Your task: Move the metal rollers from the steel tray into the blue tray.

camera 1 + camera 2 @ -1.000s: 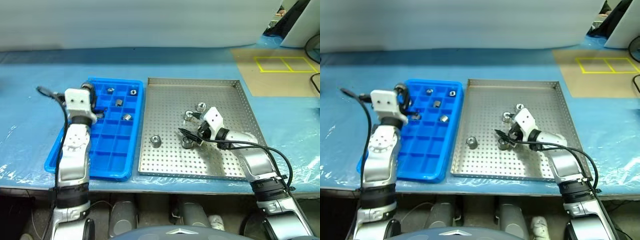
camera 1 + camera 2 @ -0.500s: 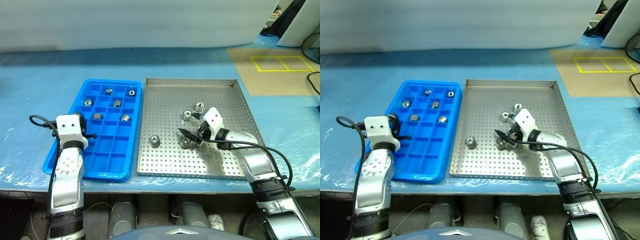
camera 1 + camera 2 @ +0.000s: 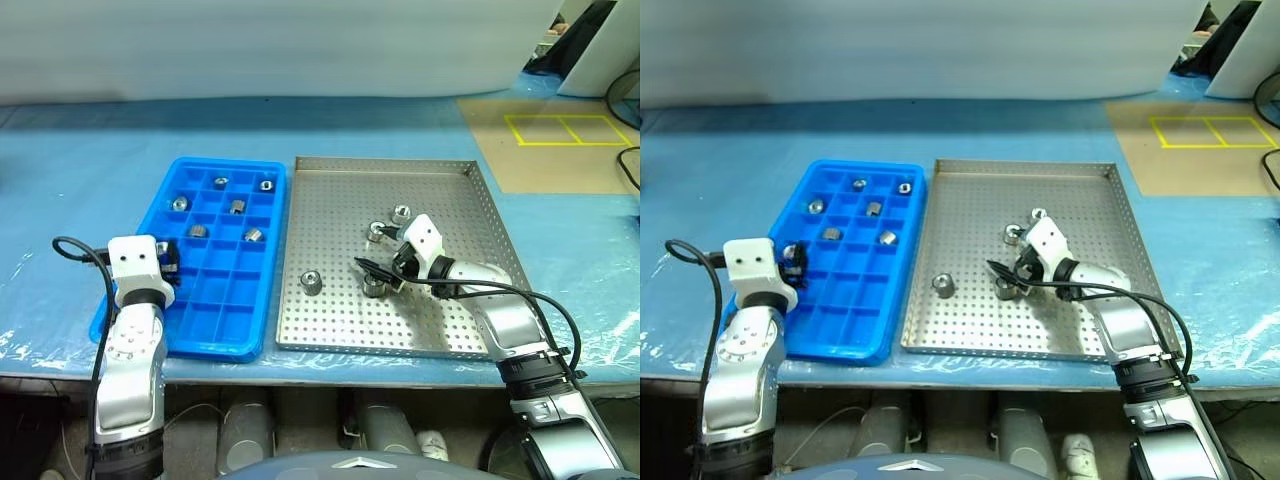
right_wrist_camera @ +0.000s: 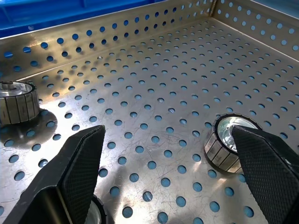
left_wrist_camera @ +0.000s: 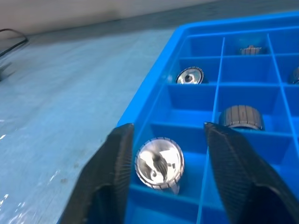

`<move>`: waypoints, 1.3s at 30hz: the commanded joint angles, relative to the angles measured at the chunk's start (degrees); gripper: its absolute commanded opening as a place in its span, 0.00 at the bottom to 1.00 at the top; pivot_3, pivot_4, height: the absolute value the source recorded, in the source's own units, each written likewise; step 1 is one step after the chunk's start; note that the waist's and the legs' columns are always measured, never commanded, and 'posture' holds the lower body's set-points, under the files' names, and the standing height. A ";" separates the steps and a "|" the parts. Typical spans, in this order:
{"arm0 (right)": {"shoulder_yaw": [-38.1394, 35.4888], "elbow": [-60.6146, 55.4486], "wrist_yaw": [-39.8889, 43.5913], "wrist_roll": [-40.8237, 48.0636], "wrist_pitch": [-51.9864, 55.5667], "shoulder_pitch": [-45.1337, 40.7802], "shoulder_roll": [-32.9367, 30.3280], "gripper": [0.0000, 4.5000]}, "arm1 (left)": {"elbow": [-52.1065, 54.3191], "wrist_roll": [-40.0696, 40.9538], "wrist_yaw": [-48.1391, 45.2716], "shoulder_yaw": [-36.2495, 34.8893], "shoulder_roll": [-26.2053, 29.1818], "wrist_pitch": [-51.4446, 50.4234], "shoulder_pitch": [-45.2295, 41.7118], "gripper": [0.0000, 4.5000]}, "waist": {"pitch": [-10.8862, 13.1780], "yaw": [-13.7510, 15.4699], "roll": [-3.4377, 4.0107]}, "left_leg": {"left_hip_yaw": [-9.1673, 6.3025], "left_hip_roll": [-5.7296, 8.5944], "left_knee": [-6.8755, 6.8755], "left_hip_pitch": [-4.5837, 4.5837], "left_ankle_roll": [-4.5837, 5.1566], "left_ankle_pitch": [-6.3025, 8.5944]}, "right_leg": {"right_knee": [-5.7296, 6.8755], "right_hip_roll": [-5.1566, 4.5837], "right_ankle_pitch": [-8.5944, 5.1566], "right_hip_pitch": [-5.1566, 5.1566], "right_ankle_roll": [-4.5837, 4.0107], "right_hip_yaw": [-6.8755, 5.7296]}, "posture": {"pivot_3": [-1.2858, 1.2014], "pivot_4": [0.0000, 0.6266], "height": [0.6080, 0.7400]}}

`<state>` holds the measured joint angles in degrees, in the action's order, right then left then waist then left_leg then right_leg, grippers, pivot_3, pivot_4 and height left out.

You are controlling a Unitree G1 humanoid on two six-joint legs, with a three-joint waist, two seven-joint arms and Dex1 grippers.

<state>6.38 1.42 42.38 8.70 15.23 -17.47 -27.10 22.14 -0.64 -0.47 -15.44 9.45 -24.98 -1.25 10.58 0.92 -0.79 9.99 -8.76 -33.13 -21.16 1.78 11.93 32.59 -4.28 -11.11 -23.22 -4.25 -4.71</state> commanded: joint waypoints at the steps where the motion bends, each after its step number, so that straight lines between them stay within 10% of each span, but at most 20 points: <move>1: -0.55 -1.74 -0.32 -0.15 -1.05 0.10 -0.10 1.00 | 0.04 2.45 -3.19 1.66 1.34 1.10 -3.53 0.62 | 0.00 0.03 0.00 | 0.00 0.01 0.00 -0.01 0.03 -0.02 | 0.00 0.00 0.01 0.01 -0.01 0.00 | 0.46 0.24 1.00; 13: -3.97 -4.69 -0.53 2.10 1.63 1.54 -2.24 1.00 | -16.14 20.37 -49.81 17.91 14.28 6.42 -26.66 0.62 | -0.03 -0.54 0.09 | 0.08 0.03 0.09 0.14 0.10 -0.13 | 0.16 0.02 0.23 -0.06 -0.40 0.18 | 0.44 0.24 1.00; 22: -10.04 -8.72 4.54 7.23 5.17 1.98 -8.92 1.00 | -32.29 15.34 -77.14 32.56 22.43 8.01 -41.41 0.62 | -0.05 -0.95 0.19 | 0.11 0.05 0.08 0.18 0.07 -0.17 | 0.20 0.01 0.24 -0.02 -0.43 0.24 | 0.42 0.24 1.00; 39: -11.30 -9.65 2.82 6.55 4.59 4.08 -10.67 1.00 | -47.61 -7.76 -85.58 51.14 19.57 28.10 -48.97 0.59 | -0.25 -1.71 0.52 | 0.12 0.04 0.07 0.22 0.07 -0.17 | 0.16 0.01 0.24 0.10 -0.43 0.22 | 0.40 0.24 1.00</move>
<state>-3.79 -5.43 45.75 14.68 20.49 -13.02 -37.80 -23.87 -6.10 -86.78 34.17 29.30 2.20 -50.64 10.33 -0.79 -0.27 10.11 -8.71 -33.06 -20.94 1.84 11.77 32.75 -4.27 -10.87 -23.07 -4.67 -4.49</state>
